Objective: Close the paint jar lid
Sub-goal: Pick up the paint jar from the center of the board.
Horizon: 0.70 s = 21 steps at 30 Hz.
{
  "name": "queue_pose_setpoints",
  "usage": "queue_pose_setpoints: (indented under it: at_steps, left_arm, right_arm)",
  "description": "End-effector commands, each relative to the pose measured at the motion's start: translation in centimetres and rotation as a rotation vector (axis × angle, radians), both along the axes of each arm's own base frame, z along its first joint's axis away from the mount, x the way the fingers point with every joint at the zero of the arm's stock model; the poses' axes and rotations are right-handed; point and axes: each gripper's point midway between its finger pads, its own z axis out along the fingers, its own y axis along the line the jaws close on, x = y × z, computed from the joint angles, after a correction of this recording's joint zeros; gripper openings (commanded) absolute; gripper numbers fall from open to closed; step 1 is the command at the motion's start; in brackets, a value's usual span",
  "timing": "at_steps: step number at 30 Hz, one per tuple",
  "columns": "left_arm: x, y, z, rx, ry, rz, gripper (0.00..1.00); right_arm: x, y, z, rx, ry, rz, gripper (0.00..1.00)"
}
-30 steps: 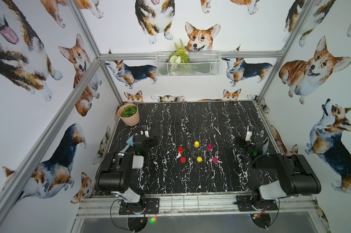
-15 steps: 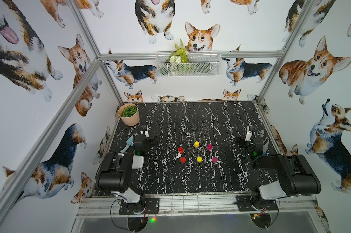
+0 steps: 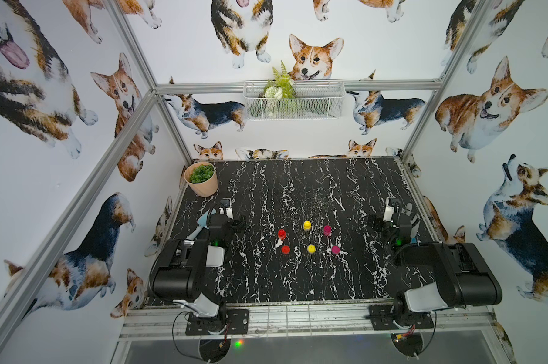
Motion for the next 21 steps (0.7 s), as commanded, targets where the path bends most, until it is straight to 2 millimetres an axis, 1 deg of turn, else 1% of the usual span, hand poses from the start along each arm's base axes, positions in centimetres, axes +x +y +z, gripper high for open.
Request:
queue_pose_setpoints:
  at_steps: [1, 6, 8, 21]
  left_arm:
    - [0.48, -0.25, 1.83, 0.003, -0.075, -0.017, 0.99]
    - [0.83, -0.01, 1.19, 0.003, -0.041, -0.001, 0.99]
    - [1.03, 0.20, 1.11, 0.007, -0.031, 0.013, 0.99]
    - [1.24, 0.18, 1.04, 0.009, -0.020, 0.012, 1.00]
  right_arm:
    - [0.36, 0.45, 1.45, -0.005, -0.057, 0.028, 1.00]
    - [0.61, 0.43, 1.22, -0.005, -0.042, 0.026, 1.00]
    - [0.91, 0.25, 0.77, -0.006, -0.024, 0.014, 1.00]
    - [0.92, 0.17, 0.76, -0.006, -0.022, 0.009, 1.00]
